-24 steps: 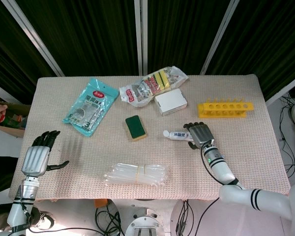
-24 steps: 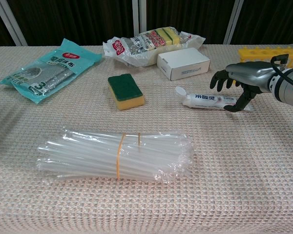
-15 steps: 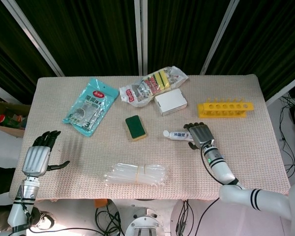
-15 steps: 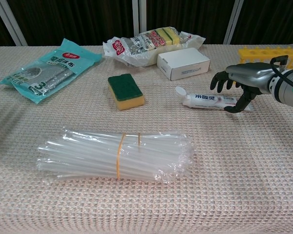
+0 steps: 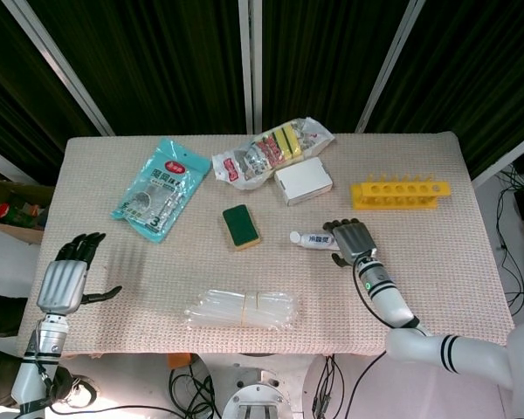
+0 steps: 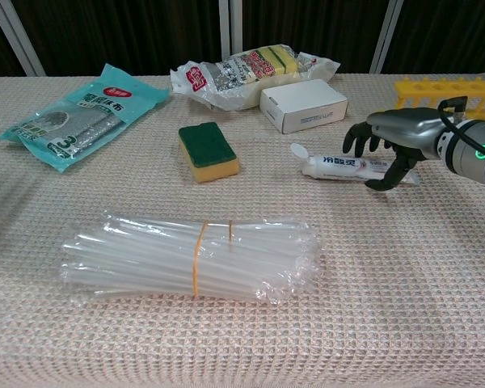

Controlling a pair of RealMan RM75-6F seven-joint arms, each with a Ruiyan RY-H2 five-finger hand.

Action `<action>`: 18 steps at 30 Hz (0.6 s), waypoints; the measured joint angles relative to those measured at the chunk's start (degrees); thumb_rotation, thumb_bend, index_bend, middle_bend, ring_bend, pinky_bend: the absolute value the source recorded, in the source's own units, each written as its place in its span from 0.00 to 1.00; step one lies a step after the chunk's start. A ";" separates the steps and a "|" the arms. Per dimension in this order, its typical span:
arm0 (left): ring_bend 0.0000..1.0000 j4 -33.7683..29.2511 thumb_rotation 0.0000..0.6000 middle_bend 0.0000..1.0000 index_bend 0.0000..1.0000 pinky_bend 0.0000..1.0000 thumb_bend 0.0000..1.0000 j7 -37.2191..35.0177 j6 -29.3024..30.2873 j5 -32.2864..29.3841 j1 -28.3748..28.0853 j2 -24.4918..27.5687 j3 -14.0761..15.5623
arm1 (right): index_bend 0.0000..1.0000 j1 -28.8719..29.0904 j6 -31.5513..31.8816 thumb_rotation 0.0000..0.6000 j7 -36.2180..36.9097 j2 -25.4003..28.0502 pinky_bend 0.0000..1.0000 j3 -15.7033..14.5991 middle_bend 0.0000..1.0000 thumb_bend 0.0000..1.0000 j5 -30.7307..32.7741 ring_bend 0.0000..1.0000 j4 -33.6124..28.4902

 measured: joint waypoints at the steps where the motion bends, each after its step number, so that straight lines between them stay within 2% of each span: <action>1: 0.10 0.00 0.69 0.12 0.10 0.18 0.00 -0.04 0.01 0.00 0.03 0.03 0.00 | 0.28 0.10 0.06 1.00 -0.19 -0.16 0.29 0.07 0.31 0.29 0.13 0.24 0.13; 10: 0.10 0.17 0.68 0.12 0.10 0.18 0.00 -0.21 -0.19 -0.06 -0.02 0.00 -0.02 | 0.37 0.42 1.08 1.00 -1.66 -1.00 0.35 0.22 0.37 0.30 1.16 0.31 0.65; 18: 0.10 0.35 0.68 0.12 0.10 0.18 0.00 -0.26 -0.15 -0.07 0.04 -0.13 -0.02 | 0.37 0.78 1.29 1.00 -3.07 -1.77 0.35 0.21 0.37 0.30 2.29 0.31 1.33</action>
